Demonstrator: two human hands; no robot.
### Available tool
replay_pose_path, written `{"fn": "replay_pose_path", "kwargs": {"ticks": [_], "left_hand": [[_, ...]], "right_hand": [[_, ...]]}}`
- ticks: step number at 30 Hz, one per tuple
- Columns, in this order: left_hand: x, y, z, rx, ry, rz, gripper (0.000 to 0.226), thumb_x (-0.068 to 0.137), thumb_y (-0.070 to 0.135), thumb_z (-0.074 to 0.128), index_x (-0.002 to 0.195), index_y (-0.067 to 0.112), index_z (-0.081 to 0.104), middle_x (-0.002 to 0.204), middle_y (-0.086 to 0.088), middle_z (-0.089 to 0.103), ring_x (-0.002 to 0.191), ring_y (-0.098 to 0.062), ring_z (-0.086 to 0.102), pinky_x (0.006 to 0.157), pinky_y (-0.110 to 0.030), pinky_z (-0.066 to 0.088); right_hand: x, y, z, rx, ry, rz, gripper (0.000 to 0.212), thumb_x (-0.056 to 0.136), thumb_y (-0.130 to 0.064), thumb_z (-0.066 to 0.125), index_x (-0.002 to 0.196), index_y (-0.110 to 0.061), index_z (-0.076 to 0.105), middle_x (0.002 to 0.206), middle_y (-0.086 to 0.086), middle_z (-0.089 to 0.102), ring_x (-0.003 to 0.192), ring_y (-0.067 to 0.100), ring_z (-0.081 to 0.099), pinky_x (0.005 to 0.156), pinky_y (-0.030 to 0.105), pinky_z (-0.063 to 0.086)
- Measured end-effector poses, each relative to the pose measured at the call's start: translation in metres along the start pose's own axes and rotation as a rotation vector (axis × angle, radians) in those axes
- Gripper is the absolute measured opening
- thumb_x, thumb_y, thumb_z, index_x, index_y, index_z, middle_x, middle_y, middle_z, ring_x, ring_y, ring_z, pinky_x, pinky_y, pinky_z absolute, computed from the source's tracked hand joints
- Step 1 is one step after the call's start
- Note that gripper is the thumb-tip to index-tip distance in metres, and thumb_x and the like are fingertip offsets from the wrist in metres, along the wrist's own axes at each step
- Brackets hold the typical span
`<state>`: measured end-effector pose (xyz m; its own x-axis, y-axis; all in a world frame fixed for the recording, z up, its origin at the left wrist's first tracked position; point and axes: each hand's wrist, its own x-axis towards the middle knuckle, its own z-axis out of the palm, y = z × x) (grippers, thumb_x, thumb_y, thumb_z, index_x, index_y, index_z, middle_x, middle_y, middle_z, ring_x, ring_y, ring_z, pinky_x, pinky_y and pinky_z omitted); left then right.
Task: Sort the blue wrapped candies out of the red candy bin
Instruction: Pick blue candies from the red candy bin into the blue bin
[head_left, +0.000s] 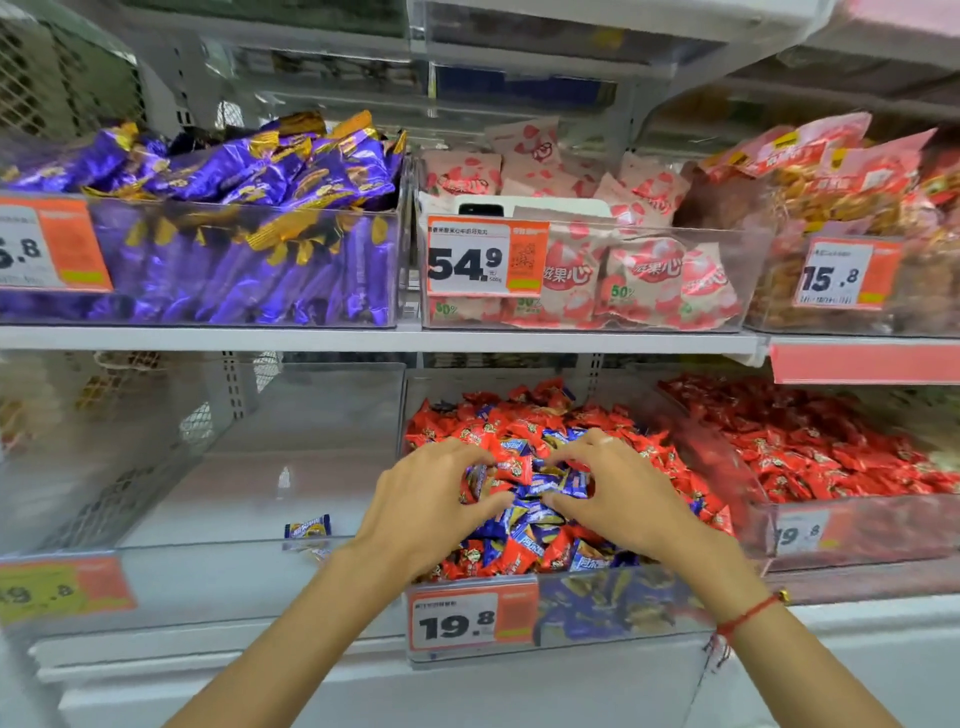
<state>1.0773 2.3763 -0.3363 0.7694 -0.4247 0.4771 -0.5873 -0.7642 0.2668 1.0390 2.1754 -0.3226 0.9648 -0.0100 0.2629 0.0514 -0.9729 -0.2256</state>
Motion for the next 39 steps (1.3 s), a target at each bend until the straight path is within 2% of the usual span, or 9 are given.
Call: {"fn": "replay_pose_path", "kwargs": {"ticks": [3, 8, 14, 19, 21, 24, 28, 33, 39], "left_hand": [[0.004, 0.001, 0.006, 0.077, -0.053, 0.011, 0.045, 0.095, 0.052, 0.048, 0.138, 0.039, 0.043, 0.135, 0.019, 0.05, 0.129, -0.006, 0.041, 0.089, -0.031, 0.045], [0.005, -0.003, 0.011, 0.116, -0.067, 0.035, 0.045, 0.096, 0.05, 0.048, 0.14, 0.04, 0.04, 0.134, 0.018, 0.051, 0.127, -0.007, 0.043, 0.083, -0.03, 0.045], [0.009, 0.0, 0.014, 0.049, -0.007, -0.053, 0.024, 0.097, 0.044, 0.051, 0.117, 0.035, 0.061, 0.113, 0.014, 0.066, 0.107, -0.009, 0.058, 0.069, -0.026, 0.037], [0.01, -0.002, 0.008, -0.296, 0.127, -0.161, 0.013, 0.098, 0.036, 0.051, 0.106, 0.035, 0.061, 0.104, 0.018, 0.069, 0.099, -0.004, 0.064, 0.084, -0.034, 0.053], [0.004, -0.005, 0.006, -0.44, 0.211, -0.162, 0.008, 0.097, 0.033, 0.053, 0.101, 0.037, 0.058, 0.1, 0.021, 0.068, 0.097, 0.0, 0.064, 0.085, -0.035, 0.053], [-0.008, -0.016, -0.003, -0.447, 0.362, -0.15, 0.006, 0.095, 0.035, 0.057, 0.101, 0.037, 0.06, 0.094, 0.023, 0.068, 0.088, 0.002, 0.064, 0.08, -0.034, 0.054], [-0.019, -0.049, -0.014, -0.478, 0.504, -0.245, 0.013, 0.089, 0.036, 0.066, 0.1, 0.037, 0.061, 0.095, 0.024, 0.067, 0.089, -0.003, 0.065, 0.079, -0.033, 0.054], [-0.025, -0.088, -0.02, -0.385, 0.396, -0.385, 0.016, 0.083, 0.026, 0.073, 0.092, 0.035, 0.063, 0.089, 0.022, 0.068, 0.09, -0.001, 0.064, 0.08, -0.036, 0.053], [-0.029, -0.11, -0.03, -0.281, 0.301, -0.485, 0.011, 0.086, 0.029, 0.068, 0.087, 0.038, 0.062, 0.083, 0.023, 0.065, 0.092, -0.006, 0.064, 0.073, -0.028, 0.043]], "right_hand": [[0.008, -0.011, 0.0, -0.027, 0.035, -0.046, 0.029, 0.086, -0.041, 0.068, 0.113, -0.035, 0.061, 0.12, -0.01, 0.059, 0.099, 0.011, 0.057, 0.075, 0.027, 0.043], [0.015, -0.018, 0.01, -0.119, -0.006, -0.003, 0.048, 0.089, -0.016, 0.064, 0.132, -0.033, 0.052, 0.141, -0.001, 0.043, 0.111, 0.023, 0.057, 0.076, 0.034, 0.048], [0.014, -0.012, 0.018, -0.062, 0.095, 0.008, 0.028, 0.09, -0.038, 0.064, 0.115, -0.025, 0.061, 0.118, -0.002, 0.058, 0.101, 0.019, 0.059, 0.075, 0.029, 0.042], [0.007, -0.001, 0.011, 0.092, 0.052, -0.007, 0.014, 0.09, -0.033, 0.065, 0.099, -0.024, 0.059, 0.078, -0.01, 0.053, 0.077, 0.016, 0.057, 0.064, 0.028, 0.042], [0.006, 0.0, 0.011, 0.089, 0.005, -0.014, 0.025, 0.084, -0.04, 0.07, 0.105, -0.029, 0.062, 0.092, -0.011, 0.054, 0.083, 0.014, 0.056, 0.069, 0.029, 0.044], [0.008, -0.005, 0.018, -0.038, 0.016, -0.02, 0.034, 0.084, -0.045, 0.069, 0.115, -0.032, 0.064, 0.115, -0.008, 0.052, 0.098, 0.014, 0.057, 0.071, 0.029, 0.045], [0.008, -0.005, 0.017, 0.142, 0.128, -0.025, 0.023, 0.087, -0.035, 0.068, 0.108, -0.024, 0.067, 0.107, -0.004, 0.054, 0.077, 0.006, 0.054, 0.064, 0.019, 0.039], [-0.003, -0.022, -0.002, 0.522, 0.407, -0.027, 0.014, 0.081, -0.023, 0.075, 0.093, -0.028, 0.069, 0.099, -0.01, 0.059, 0.076, 0.003, 0.062, 0.063, 0.009, 0.043], [0.024, -0.112, 0.02, 0.589, 0.317, -0.335, 0.018, 0.082, -0.016, 0.073, 0.1, -0.021, 0.071, 0.095, -0.008, 0.059, 0.078, 0.006, 0.059, 0.066, 0.019, 0.049]]}}
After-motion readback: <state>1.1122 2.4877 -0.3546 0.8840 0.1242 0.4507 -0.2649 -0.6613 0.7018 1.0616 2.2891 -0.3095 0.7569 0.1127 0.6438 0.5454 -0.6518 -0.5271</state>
